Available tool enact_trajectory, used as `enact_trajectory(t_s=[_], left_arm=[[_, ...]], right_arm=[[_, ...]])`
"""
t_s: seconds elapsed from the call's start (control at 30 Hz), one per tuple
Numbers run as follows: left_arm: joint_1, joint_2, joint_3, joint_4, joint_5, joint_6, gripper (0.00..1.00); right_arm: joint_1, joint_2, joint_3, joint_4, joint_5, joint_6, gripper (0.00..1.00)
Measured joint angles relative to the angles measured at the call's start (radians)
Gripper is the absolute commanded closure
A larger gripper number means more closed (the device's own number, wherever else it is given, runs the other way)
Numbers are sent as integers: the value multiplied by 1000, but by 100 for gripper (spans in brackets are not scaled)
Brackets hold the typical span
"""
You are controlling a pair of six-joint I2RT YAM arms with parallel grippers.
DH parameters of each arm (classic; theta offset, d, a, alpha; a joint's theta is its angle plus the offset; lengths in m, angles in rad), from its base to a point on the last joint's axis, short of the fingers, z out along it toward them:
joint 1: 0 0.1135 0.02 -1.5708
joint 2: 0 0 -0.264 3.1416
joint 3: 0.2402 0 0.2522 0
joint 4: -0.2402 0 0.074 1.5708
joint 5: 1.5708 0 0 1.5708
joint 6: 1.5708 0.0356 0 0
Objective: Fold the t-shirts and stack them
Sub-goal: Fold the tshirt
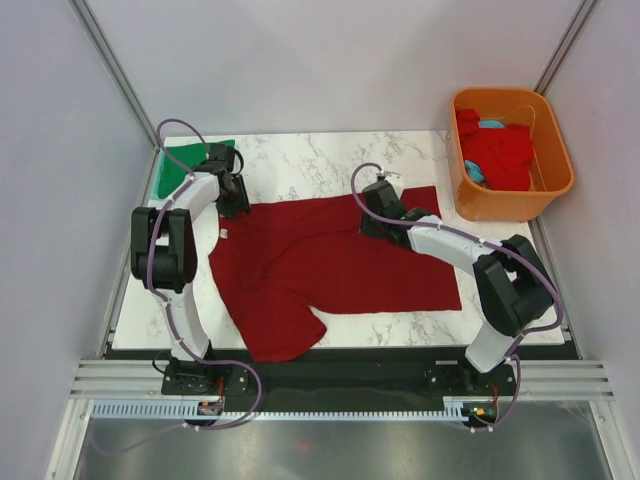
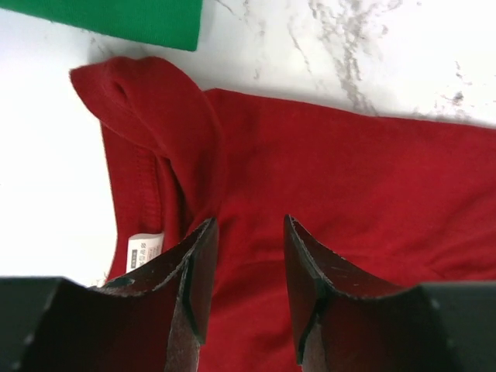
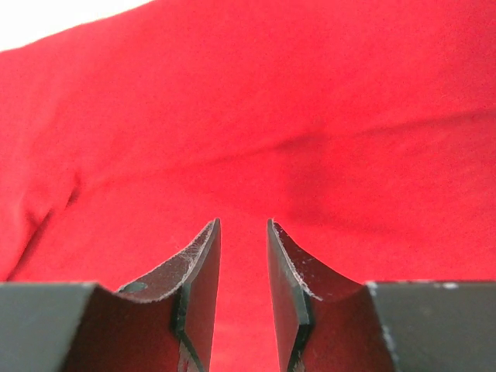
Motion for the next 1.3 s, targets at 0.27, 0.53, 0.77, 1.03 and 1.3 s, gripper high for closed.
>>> enact_trajectory(t_s=[0.27, 0.53, 0.77, 1.03, 1.3], left_arm=[[-6, 33, 35, -27, -140, 26, 56], [3, 33, 39, -56, -213, 29, 58], [4, 33, 39, -62, -175, 42, 69], [11, 33, 38, -63, -137, 50, 98], [77, 4, -43, -63, -128, -10, 98]], right_arm=[[-156, 99, 56, -1, 2, -50, 63], [-250, 198, 80, -5, 2, -77, 64], [-273, 209, 89, -7, 2, -82, 64], [-287, 216, 90, -7, 4, -85, 65], [-296, 221, 90, 5, 4, -85, 66]])
